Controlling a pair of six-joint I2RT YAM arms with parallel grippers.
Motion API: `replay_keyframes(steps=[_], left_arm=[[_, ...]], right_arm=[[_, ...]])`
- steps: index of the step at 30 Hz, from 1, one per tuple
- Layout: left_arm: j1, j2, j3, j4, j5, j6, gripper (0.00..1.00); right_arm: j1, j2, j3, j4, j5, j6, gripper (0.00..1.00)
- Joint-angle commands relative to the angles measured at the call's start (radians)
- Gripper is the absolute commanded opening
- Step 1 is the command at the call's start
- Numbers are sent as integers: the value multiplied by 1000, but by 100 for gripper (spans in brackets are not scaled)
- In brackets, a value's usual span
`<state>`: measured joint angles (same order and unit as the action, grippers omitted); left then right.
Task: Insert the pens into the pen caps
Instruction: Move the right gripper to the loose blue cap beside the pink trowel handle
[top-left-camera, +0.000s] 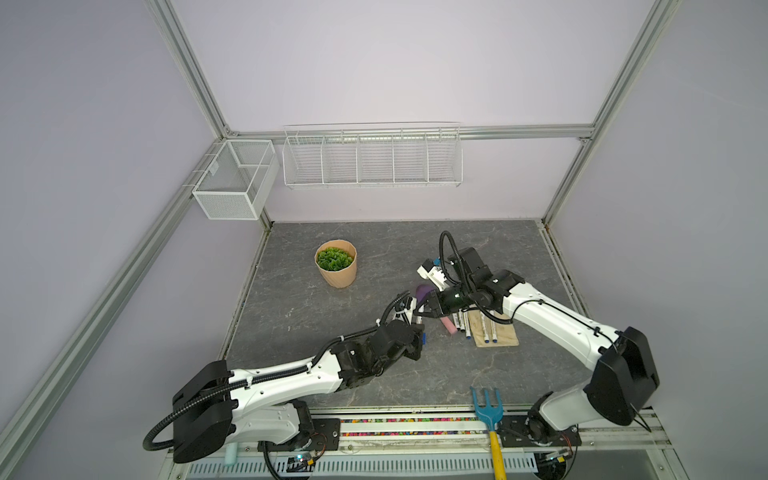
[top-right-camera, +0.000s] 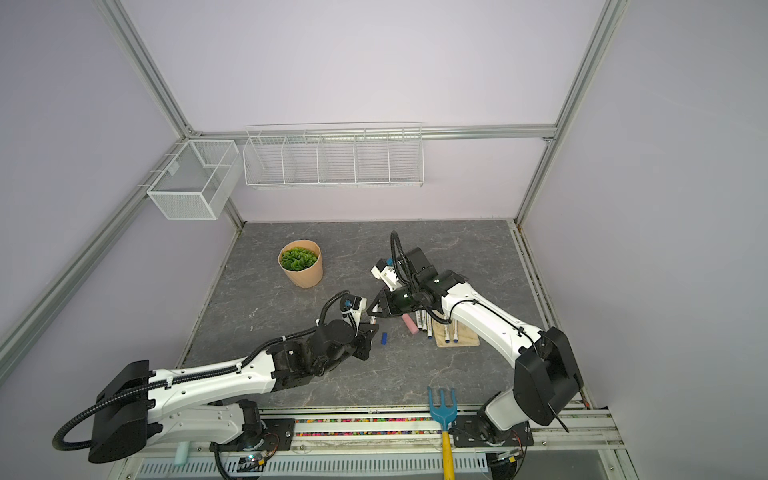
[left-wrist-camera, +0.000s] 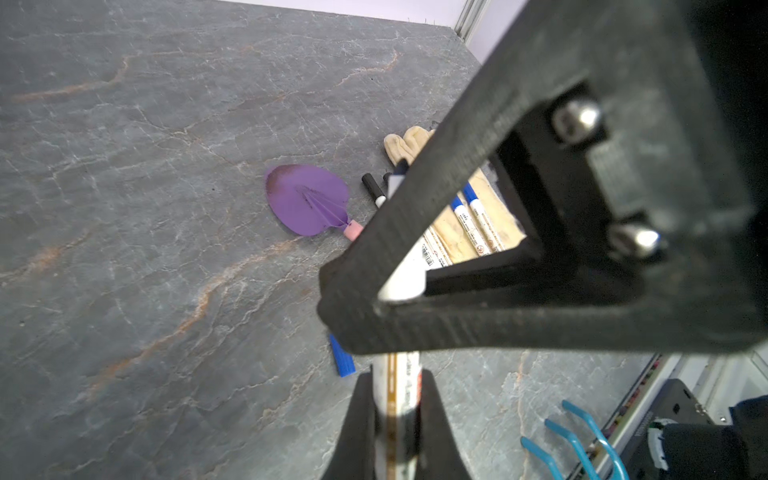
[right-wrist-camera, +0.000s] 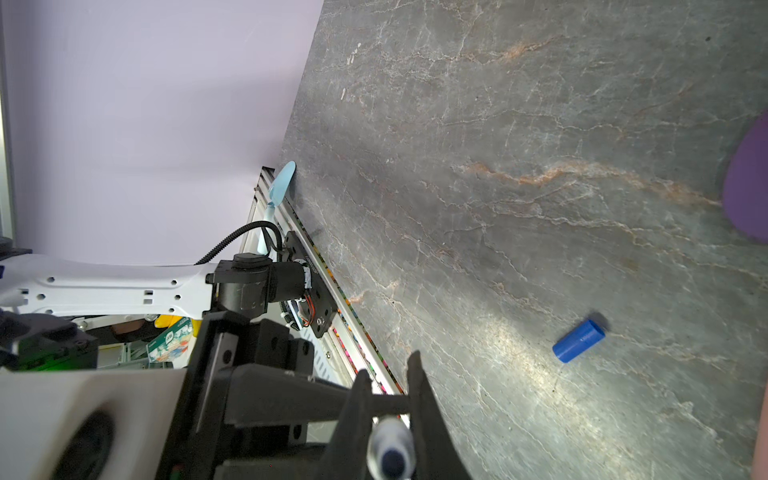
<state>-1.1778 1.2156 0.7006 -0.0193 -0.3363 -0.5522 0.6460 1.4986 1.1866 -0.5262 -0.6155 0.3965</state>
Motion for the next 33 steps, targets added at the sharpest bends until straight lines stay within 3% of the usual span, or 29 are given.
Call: replay_keyframes(steps=[1, 4, 9, 12, 28, 33], left_arm=[[15, -29, -18, 46, 12, -1, 0], [35, -68, -33, -19, -62, -63, 0], [67, -144, -73, -186, -216, -181, 0], [73, -197, -116, -198, -235, -208, 0], [75, -358, -225, -201, -216, -233, 0], [75, -397, -250, -203, -225, -256, 0]], right_arm=[[-10, -1, 9, -19, -10, 11, 23], [-15, 2, 12, -110, 115, -23, 41], [6, 79, 2, -267, 408, -80, 43], [31, 172, 29, -336, 473, -109, 43], [92, 471, 228, -310, 488, -112, 43], [107, 542, 274, -330, 549, -118, 38]])
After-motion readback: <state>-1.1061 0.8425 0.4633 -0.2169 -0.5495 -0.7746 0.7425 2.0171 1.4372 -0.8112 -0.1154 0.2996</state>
